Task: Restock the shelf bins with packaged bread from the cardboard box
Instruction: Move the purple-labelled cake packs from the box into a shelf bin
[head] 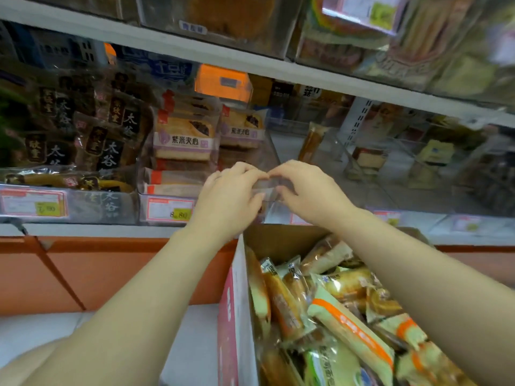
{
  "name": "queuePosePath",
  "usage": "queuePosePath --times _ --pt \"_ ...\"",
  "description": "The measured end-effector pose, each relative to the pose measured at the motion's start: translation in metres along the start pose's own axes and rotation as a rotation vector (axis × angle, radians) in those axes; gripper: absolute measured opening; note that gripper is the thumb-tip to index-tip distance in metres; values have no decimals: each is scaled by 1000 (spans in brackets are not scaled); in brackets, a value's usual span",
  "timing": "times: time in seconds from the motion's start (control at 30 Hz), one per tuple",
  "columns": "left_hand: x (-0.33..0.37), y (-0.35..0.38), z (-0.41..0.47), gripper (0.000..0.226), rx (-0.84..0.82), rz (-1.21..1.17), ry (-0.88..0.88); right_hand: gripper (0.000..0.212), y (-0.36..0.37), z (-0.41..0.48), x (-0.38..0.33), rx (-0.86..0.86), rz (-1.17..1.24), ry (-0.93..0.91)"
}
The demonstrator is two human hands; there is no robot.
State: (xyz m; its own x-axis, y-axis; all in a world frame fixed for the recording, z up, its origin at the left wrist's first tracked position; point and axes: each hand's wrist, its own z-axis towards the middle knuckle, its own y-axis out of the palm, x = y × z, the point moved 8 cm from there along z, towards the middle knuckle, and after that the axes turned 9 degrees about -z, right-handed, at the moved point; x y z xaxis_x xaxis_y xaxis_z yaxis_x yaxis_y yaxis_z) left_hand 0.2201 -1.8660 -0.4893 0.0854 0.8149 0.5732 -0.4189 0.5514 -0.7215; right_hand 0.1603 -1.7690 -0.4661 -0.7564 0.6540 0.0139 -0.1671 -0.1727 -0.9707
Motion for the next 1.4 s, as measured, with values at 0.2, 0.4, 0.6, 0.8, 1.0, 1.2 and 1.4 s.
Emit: queuePosePath --times 0.2,0.4,0.6,0.8,1.0,1.2,1.4 --pt "62 56 -8 34 -119 1 71 29 -14 -93 63 -13 -83 120" --pt "104 106 -14 34 -235 13 122 26 -15 -158 151 -92 -176 311" --pt "136 139 -25 33 -312 39 169 46 -8 -206 196 -249 -253 458" --pt "125 137 -20 34 -291 62 107 36 2 -210 211 -206 -306 485" --pt "83 136 -21 35 -335 78 -62 18 -22 -205 209 -2 -229 503" --pt "65 149 -17 53 -351 -74 -164 8 -66 -212 182 218 -41 413" --pt "88 168 -6 34 -316 -50 -149 10 -71 -220 170 210 9 402"
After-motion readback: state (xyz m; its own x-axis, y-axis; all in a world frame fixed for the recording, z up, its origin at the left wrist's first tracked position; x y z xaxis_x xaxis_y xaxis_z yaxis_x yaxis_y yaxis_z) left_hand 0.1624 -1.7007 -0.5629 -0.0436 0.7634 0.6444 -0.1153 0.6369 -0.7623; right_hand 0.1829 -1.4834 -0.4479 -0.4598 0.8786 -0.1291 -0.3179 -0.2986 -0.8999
